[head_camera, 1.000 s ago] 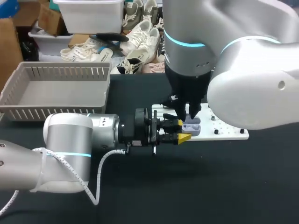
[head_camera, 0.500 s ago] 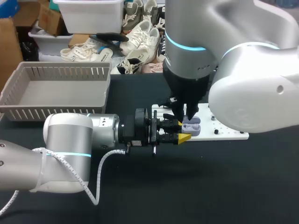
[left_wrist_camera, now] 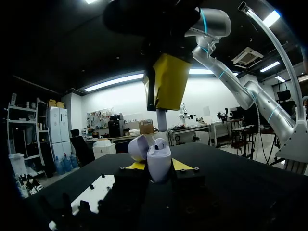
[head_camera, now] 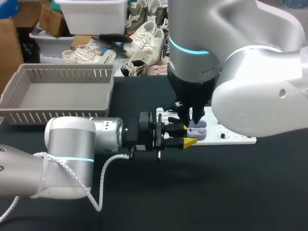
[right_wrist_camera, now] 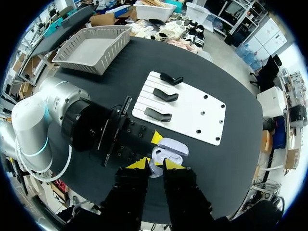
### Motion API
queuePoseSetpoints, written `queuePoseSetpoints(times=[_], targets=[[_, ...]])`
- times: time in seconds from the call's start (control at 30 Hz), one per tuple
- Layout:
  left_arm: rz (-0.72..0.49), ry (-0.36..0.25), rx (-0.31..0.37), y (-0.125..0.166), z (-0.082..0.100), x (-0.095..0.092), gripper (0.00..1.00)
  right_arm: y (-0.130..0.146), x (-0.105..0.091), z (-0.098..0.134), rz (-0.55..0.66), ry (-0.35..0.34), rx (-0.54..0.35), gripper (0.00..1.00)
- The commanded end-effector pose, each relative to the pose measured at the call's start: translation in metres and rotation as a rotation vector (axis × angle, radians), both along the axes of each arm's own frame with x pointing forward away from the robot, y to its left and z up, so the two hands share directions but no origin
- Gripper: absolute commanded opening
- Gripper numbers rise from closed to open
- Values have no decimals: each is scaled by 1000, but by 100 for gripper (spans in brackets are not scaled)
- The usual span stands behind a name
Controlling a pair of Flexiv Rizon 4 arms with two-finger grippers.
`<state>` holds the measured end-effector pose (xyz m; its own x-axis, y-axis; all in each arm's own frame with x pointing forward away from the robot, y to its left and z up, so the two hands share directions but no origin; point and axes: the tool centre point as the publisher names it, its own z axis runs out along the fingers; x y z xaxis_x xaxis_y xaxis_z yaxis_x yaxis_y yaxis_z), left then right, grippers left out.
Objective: Pick up each earbud case from the left stands, insert the matching earbuds, close the lid, and place the case in the box.
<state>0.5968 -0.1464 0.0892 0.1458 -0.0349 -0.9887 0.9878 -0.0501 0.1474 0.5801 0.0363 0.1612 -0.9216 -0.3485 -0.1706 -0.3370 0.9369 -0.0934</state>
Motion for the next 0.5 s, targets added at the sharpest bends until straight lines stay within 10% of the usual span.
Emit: queuePoseSetpoints(times=[0.03,0.5], targets=[[6,-1,1,0,0,-1,0,1,2,-3,0,-3,-11,0],[6,-1,1,0,0,-1,0,-3,5,-11,-3,-8,-27,0]])
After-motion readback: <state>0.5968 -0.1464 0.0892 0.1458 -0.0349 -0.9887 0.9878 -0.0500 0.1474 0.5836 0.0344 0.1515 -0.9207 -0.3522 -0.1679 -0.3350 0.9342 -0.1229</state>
